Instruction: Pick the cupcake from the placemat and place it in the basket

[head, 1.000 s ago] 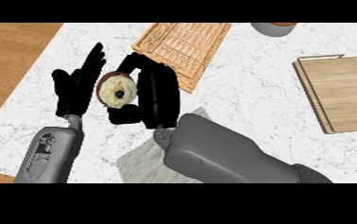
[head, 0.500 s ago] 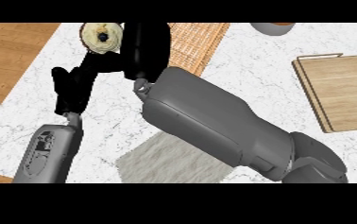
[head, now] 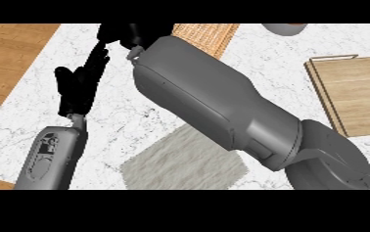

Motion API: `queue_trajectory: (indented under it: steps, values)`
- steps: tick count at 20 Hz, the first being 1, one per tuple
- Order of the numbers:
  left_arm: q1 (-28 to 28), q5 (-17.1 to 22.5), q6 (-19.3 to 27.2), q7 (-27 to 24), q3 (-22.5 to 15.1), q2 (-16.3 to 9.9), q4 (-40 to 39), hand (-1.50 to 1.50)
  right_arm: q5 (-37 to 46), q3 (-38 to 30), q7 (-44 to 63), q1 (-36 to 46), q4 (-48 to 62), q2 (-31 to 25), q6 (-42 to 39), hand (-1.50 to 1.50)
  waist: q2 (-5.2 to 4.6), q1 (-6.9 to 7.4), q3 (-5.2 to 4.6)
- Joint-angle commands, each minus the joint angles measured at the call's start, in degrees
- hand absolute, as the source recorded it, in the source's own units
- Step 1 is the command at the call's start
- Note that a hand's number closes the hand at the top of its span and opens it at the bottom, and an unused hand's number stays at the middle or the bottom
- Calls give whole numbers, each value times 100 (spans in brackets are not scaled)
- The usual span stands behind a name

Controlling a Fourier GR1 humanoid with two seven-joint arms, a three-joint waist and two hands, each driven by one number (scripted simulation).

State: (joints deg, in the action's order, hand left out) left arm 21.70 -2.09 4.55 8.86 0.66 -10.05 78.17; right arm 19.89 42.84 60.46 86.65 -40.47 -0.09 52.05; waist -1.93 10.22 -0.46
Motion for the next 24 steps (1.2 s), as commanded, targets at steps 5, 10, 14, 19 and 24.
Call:
queue_trajectory:
  steps: [5,10,14,19,24]
  values:
    - [248,-60,36,110,-35,18,-1,0,-486,170,136,254,909,9,-91,150,-71,22,4]
    - [-77,41,-186,-57,10,-115,28,0,-734,111,-104,157,1369,9,-134,150,-104,70,4]
    - [118,97,-84,43,167,-125,9,0,-965,26,-360,192,1456,9,-179,150,-57,-115,17]
    - [-241,46,-70,-203,55,-12,125,0,-1320,-144,-854,-103,1438,9,-56,150,-64,-128,23]
    - [-359,4,0,-82,53,-13,240,0,-1609,-448,-1527,-132,1605,9,-110,150,-47,-212,33]
